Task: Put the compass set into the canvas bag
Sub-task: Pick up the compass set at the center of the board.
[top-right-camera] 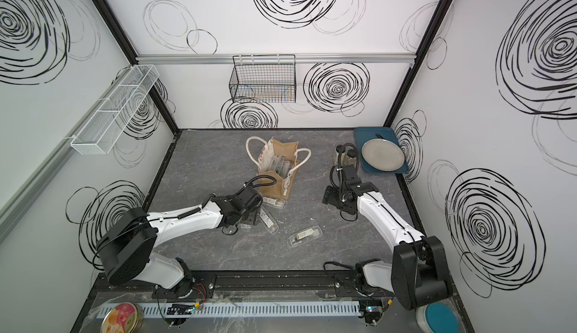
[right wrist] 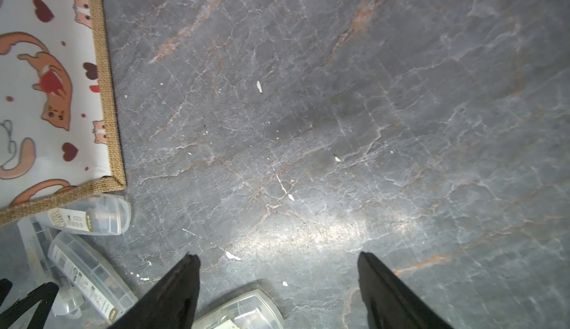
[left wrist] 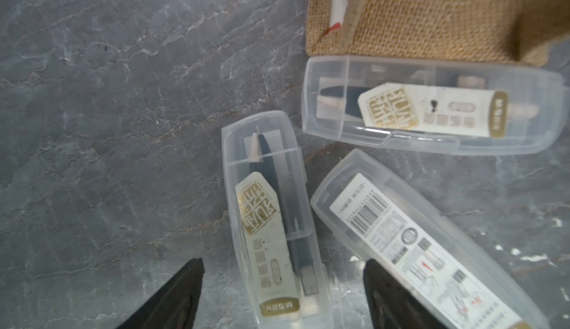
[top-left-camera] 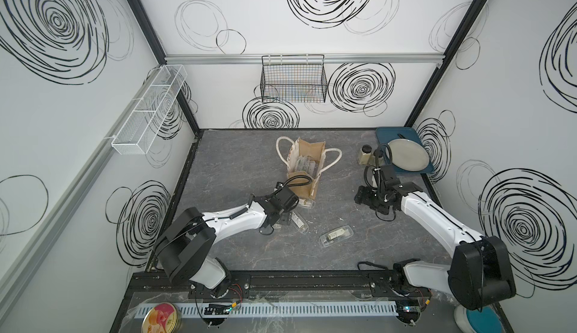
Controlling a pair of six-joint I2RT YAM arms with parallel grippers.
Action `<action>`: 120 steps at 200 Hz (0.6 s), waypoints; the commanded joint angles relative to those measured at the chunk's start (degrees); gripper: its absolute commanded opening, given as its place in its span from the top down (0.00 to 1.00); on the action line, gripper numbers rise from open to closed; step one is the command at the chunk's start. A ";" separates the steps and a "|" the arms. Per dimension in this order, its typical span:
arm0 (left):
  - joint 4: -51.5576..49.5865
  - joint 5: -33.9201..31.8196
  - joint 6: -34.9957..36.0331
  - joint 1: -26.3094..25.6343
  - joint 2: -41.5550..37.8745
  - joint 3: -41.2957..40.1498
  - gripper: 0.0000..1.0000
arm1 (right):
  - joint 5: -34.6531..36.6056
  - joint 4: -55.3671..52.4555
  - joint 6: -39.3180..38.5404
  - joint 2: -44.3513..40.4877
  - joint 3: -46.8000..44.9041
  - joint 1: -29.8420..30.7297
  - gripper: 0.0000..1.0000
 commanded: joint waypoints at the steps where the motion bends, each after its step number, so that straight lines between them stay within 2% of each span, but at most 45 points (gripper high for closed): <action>1: 3.13 1.31 -1.28 0.42 1.77 -1.11 0.18 | -0.69 1.16 -0.98 0.60 -1.13 -0.98 0.16; 120: 4.61 6.18 2.86 6.00 6.81 -0.45 0.26 | -1.64 2.27 -1.28 1.58 -2.28 -2.56 0.16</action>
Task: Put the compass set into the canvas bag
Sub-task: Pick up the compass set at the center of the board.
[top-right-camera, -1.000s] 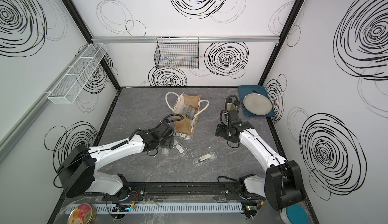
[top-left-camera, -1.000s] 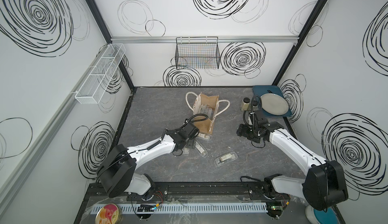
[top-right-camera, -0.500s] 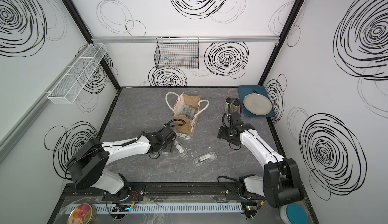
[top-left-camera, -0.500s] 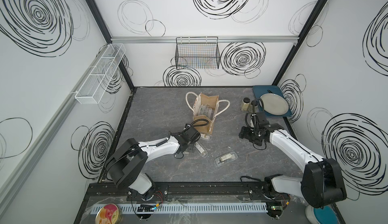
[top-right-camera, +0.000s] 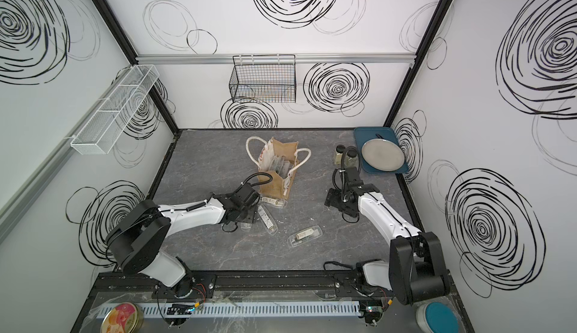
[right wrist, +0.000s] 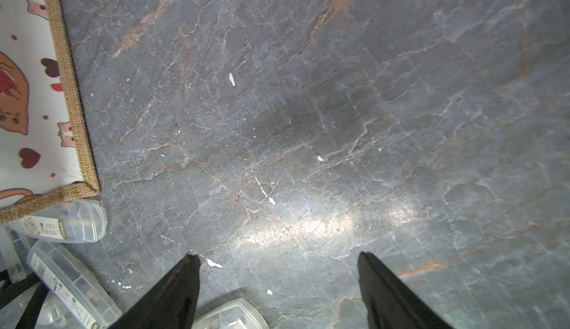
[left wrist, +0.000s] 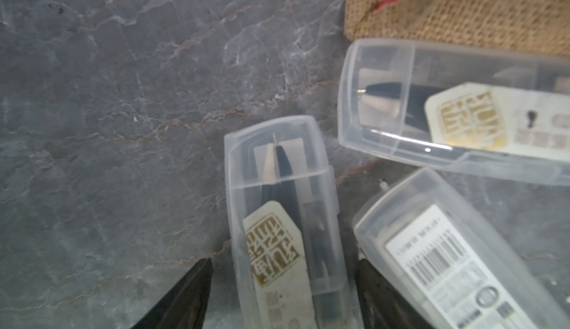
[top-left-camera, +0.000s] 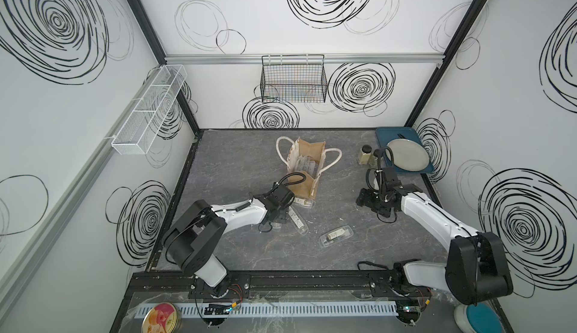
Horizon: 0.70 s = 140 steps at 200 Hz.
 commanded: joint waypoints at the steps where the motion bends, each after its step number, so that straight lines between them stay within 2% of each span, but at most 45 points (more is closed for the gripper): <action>1: 0.00 1.82 1.44 1.16 2.30 0.05 0.27 | -0.23 0.42 -0.03 0.07 -0.33 -0.26 0.16; 64: 0.31 2.99 2.20 1.78 2.54 1.08 0.49 | 0.19 -0.63 0.94 -1.85 -0.14 -0.28 0.16; 101: -1.07 2.06 2.26 1.44 -2.03 0.91 0.53 | 0.59 -1.36 1.47 -3.08 -0.11 -0.25 0.16; 140: -5.51 -0.82 2.11 1.43 -12.43 0.72 0.54 | 1.12 -2.42 1.47 -3.60 0.71 -0.16 0.16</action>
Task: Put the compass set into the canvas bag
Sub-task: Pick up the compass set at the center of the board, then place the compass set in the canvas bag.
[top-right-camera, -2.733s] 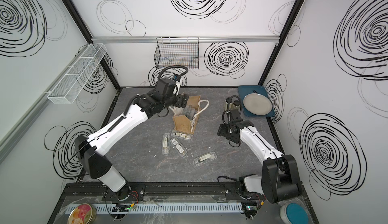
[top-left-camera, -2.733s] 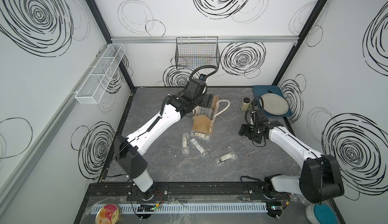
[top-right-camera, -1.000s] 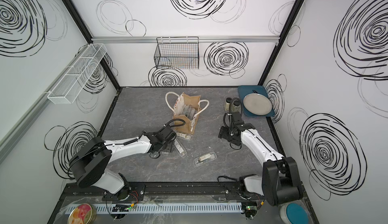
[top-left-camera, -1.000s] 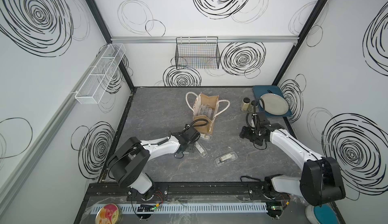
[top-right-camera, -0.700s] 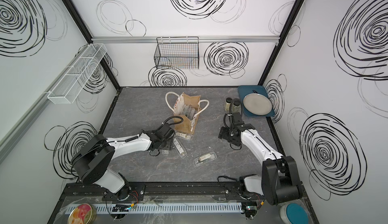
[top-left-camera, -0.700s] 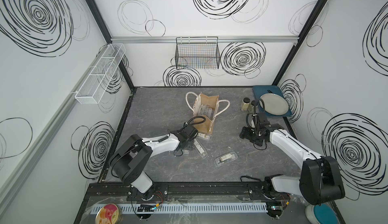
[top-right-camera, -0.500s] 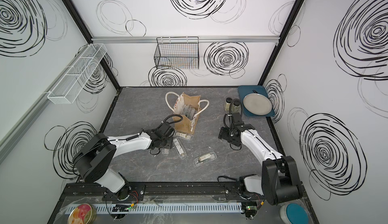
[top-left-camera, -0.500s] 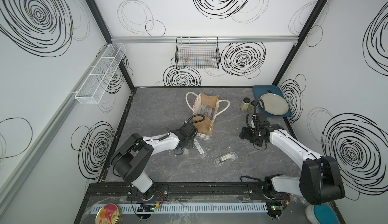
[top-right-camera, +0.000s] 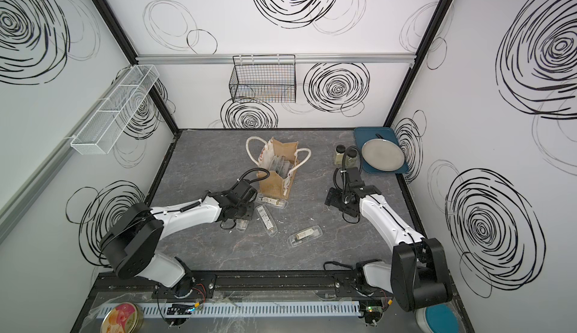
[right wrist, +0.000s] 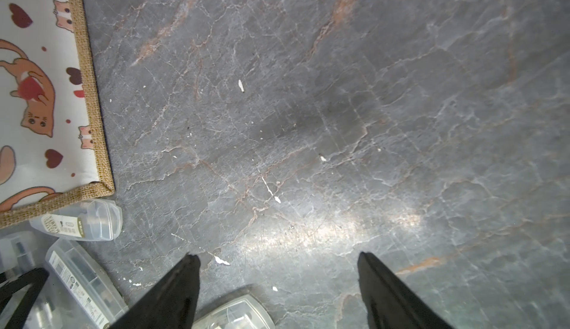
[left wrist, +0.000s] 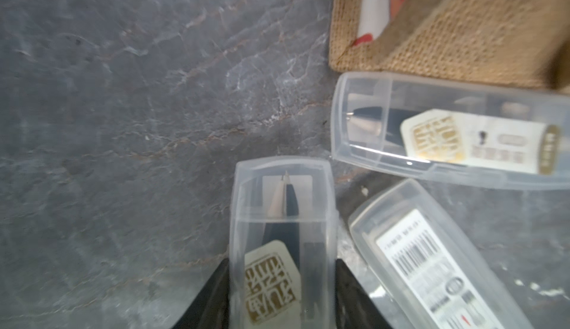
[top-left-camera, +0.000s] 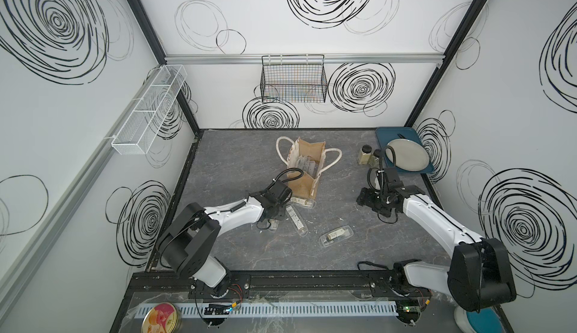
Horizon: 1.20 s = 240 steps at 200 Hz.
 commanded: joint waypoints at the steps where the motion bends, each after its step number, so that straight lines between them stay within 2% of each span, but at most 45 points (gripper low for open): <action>1: -3.46 -2.45 0.16 -0.01 -7.17 0.01 0.54 | 0.95 -2.38 0.75 -1.20 0.83 -0.16 0.16; 44: -11.26 -6.58 1.67 -0.09 -18.00 5.88 0.55 | 0.92 -2.56 0.83 -1.31 1.36 -0.15 0.16; 81: -14.89 -8.40 4.73 -1.68 -18.19 17.64 0.55 | 0.85 -2.71 0.83 -0.87 2.14 -0.07 0.16; 142: -14.04 -6.33 14.75 -3.61 -2.28 40.66 0.55 | 0.70 -2.25 1.36 0.55 2.67 0.96 0.16; 200: -7.46 -0.48 22.44 -1.94 13.92 53.80 0.55 | 0.68 -1.98 1.37 2.09 2.65 1.70 0.16; 240: -8.80 2.47 23.28 0.56 24.44 62.08 0.55 | 0.42 -0.92 1.19 4.25 2.18 1.68 0.16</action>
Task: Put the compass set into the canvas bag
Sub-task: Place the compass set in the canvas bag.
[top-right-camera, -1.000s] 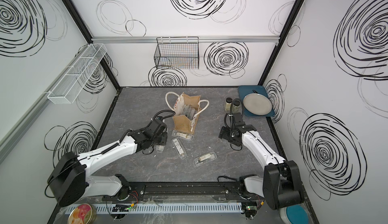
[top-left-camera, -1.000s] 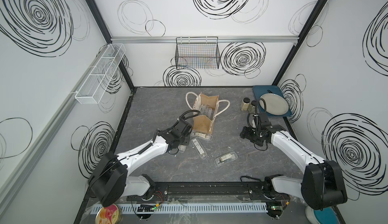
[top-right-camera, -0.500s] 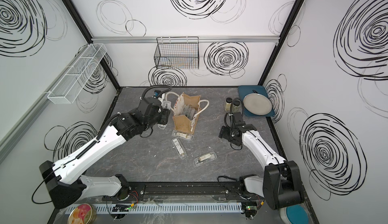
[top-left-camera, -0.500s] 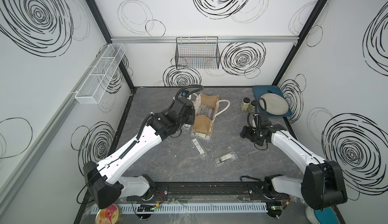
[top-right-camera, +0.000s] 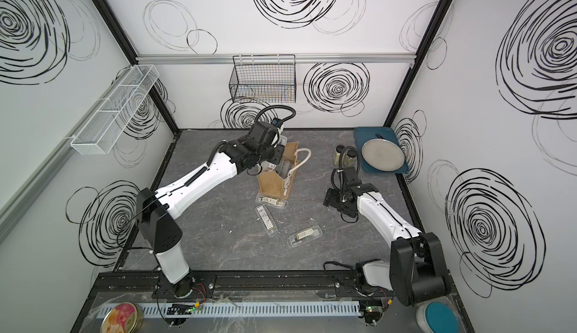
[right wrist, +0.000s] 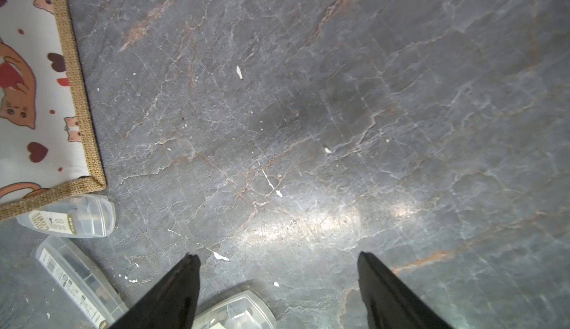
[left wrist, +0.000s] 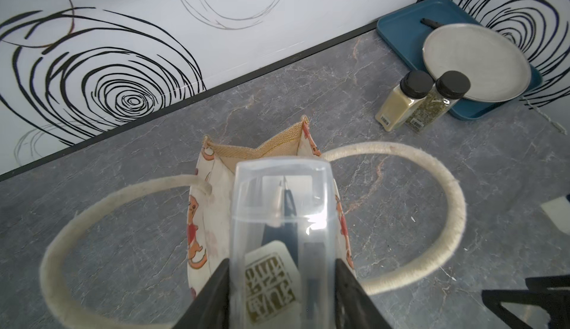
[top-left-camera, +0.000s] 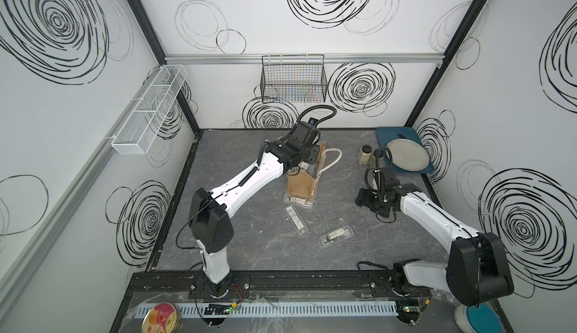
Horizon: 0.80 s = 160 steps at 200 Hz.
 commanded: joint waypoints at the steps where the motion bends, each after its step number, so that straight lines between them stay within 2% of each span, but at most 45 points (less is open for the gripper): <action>1: 2.11 2.74 2.34 1.83 3.84 4.67 0.55 | 0.23 0.40 0.36 1.77 1.14 0.26 0.16; 50: 2.72 4.50 2.18 2.94 11.31 4.30 0.55 | -0.65 1.42 -0.33 6.35 3.24 0.17 0.16; 108: 3.64 6.87 0.27 3.47 14.31 1.43 0.53 | -1.25 1.61 -0.44 8.59 4.46 0.79 0.16; 127: 2.91 7.22 -0.81 3.83 14.92 1.61 0.48 | -1.54 2.18 -0.26 9.05 4.10 1.01 0.16; 146: 2.83 6.75 -1.31 3.79 14.36 1.82 0.31 | -1.80 2.21 -0.26 9.67 4.63 1.28 0.17; 160: 2.58 5.93 -1.50 3.61 13.50 2.60 0.24 | -1.58 1.87 -0.42 9.77 5.34 1.72 0.16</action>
